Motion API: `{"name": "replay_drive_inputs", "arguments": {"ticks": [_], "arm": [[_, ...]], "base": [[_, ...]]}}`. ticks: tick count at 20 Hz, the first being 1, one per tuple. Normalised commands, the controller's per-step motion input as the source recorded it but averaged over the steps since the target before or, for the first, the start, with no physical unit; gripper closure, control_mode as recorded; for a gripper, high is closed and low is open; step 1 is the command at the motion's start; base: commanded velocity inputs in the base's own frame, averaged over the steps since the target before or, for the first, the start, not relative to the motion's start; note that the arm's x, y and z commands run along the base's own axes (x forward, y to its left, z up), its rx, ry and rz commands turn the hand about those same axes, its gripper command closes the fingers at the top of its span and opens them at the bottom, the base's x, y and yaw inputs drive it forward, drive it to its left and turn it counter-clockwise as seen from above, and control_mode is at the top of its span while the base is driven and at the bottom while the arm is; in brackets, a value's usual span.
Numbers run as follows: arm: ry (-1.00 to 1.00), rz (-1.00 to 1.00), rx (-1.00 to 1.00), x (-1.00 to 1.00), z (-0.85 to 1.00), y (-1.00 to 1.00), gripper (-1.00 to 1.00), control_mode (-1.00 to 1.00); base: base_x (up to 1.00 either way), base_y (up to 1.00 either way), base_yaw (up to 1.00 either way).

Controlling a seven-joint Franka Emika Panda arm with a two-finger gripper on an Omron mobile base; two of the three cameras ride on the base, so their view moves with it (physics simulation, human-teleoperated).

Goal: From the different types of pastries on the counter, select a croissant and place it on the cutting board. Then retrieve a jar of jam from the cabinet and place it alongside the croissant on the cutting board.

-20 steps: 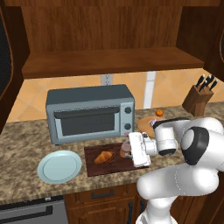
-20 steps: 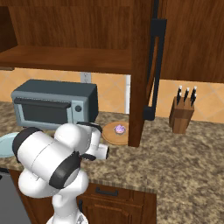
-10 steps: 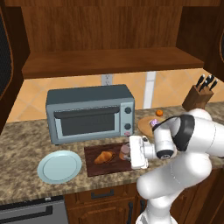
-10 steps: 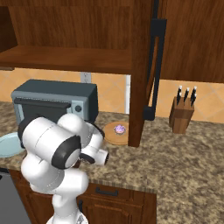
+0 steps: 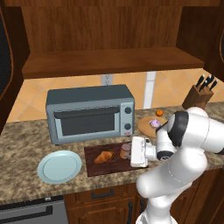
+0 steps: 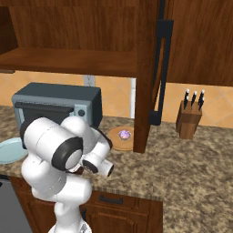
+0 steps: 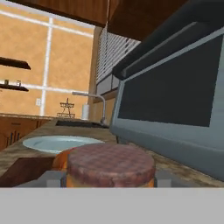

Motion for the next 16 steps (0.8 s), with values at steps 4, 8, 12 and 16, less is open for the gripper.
{"name": "replay_drive_inputs", "arguments": {"ticks": [4,8,12,16], "arm": [[0.14,-0.12,0.17,-0.45,0.02,0.00,-1.00,-1.00],[0.08,-0.09,0.22,-0.77,0.08,0.00,-1.00,-1.00],[0.05,-0.10,0.24,-0.99,0.14,0.00,-1.00,-1.00],[0.21,-0.23,0.18,-1.00,0.46,0.02,-1.00,-1.00]], "base": [[0.00,0.00,0.00],[0.00,0.00,0.00],[0.00,0.00,0.00],[0.00,0.00,0.00]]}}
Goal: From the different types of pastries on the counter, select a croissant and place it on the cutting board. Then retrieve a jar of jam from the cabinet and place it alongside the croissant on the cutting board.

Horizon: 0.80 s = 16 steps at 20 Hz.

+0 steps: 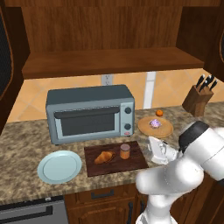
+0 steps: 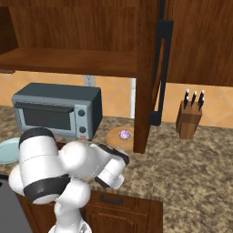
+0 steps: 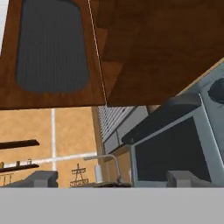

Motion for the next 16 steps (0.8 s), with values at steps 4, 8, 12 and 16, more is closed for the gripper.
{"name": "replay_drive_inputs", "arguments": {"ticks": [4,8,12,16], "arm": [[-0.08,-0.26,0.02,-0.80,1.00,0.02,-1.00,-1.00],[0.11,-0.36,0.00,-0.80,1.00,0.05,-1.00,-1.00],[0.34,-0.49,0.11,-0.80,1.00,-0.03,-1.00,-1.00],[0.41,-0.49,0.18,-0.78,0.95,-0.07,-1.00,-1.00]], "base": [[0.00,0.00,0.00],[0.00,0.00,0.00],[0.00,0.00,0.00],[0.00,0.00,0.00]]}}
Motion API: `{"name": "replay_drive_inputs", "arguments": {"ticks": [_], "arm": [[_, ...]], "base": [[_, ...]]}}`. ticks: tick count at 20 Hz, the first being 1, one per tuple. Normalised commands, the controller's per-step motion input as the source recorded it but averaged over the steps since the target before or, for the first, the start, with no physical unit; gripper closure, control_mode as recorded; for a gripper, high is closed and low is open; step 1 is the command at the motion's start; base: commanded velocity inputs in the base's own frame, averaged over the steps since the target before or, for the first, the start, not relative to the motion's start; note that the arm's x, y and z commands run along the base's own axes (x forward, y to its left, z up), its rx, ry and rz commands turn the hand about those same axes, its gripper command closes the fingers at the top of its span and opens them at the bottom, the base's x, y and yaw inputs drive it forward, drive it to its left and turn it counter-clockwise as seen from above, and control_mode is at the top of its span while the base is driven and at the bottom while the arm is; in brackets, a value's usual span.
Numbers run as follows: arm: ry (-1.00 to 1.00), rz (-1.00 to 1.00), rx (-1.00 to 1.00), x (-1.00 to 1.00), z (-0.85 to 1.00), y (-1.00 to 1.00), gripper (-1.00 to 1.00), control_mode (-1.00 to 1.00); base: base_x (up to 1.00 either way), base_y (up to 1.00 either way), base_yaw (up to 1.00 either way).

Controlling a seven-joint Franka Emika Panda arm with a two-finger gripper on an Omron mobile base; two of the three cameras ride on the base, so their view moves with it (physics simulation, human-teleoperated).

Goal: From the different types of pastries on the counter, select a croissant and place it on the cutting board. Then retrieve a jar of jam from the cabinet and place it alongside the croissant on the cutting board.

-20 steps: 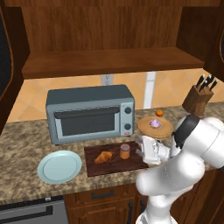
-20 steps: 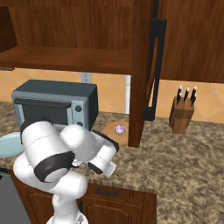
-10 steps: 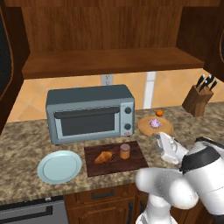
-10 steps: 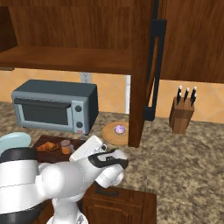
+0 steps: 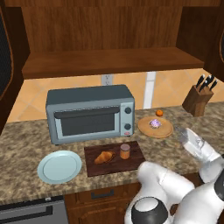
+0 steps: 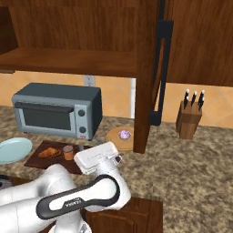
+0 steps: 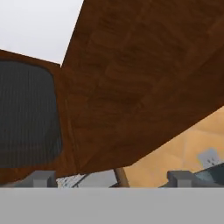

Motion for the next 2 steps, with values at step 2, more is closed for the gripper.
{"name": "replay_drive_inputs", "arguments": {"ticks": [2], "arm": [[0.43,-0.47,0.17,-0.81,0.87,-0.04,-1.00,-1.00]], "base": [[0.00,0.00,0.00]]}}
